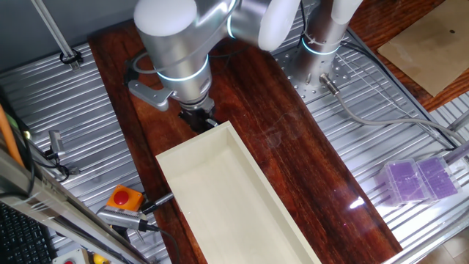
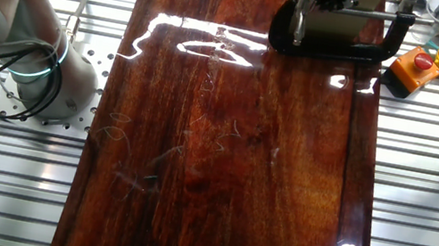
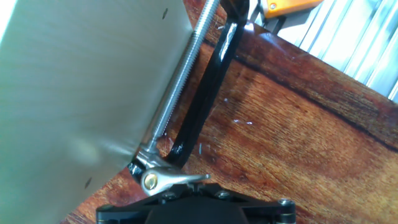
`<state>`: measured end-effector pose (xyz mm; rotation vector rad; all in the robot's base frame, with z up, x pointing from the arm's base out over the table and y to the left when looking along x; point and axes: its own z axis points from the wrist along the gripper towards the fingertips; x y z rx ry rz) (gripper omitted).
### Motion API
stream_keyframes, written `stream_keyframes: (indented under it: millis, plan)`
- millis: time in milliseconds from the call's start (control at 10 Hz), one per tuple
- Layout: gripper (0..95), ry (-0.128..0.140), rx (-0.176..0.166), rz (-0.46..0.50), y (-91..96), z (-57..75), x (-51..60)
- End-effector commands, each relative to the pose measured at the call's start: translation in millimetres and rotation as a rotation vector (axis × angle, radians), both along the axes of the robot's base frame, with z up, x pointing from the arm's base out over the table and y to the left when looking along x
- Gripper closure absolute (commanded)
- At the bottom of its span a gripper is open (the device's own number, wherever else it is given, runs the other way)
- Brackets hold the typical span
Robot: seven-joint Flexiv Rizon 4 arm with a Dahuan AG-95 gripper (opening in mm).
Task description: Turn on the water tap
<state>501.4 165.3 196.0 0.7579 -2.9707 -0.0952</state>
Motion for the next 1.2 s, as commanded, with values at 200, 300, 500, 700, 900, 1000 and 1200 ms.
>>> stream_keyframes:
  millis: [200,300,500,700,900,1000,1200]
  plan:
    - [95.0,-0.012,0.006,-0.001,0.3,-3.9,4.9]
    - [95.0,-0.014,0.008,-0.002,0.6,-6.5,8.0]
    - [95.0,-0.015,0.008,-0.004,1.3,-10.0,12.4]
    - [95.0,-0.016,0.012,-0.006,2.9,-11.4,16.5]
    - [95.0,-0.016,0.014,-0.009,5.6,-10.9,21.6]
    - [95.0,-0.016,0.016,-0.011,6.6,-10.6,23.1]
    - [95.0,-0.016,0.026,-0.015,7.4,-10.4,24.5]
